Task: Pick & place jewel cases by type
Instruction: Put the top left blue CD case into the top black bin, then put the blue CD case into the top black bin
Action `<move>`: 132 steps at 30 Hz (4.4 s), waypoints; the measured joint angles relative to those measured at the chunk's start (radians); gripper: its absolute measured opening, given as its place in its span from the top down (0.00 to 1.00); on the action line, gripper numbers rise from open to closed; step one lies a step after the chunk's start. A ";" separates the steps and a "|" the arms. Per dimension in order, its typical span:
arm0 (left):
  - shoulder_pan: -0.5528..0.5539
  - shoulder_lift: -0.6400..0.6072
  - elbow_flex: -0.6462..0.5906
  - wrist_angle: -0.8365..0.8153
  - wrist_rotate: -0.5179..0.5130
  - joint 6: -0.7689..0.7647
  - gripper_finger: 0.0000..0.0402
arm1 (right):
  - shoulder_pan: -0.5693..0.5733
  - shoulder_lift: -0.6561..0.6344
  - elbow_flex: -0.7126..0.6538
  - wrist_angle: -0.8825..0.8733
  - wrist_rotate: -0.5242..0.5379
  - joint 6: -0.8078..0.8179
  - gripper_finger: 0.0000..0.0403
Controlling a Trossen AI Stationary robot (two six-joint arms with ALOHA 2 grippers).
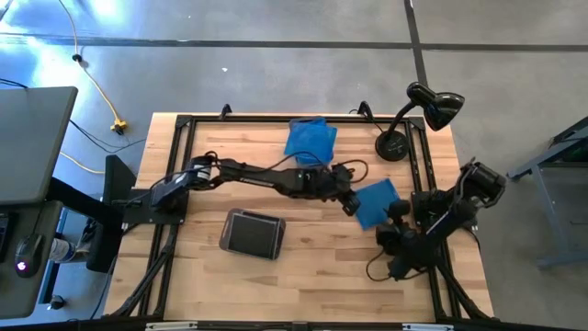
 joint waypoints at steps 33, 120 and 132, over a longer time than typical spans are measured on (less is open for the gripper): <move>0.224 -0.202 0.001 -0.786 -0.348 -0.168 0.58 | -0.032 -0.001 0.095 0.051 0.056 -0.018 0.39; 0.545 -0.151 -0.224 -0.025 0.361 0.120 0.58 | -0.047 -0.001 0.095 0.187 0.061 -0.137 0.39; 0.421 -0.151 -0.099 0.047 0.558 0.165 0.58 | -0.043 -0.001 0.095 0.127 0.020 -0.156 0.39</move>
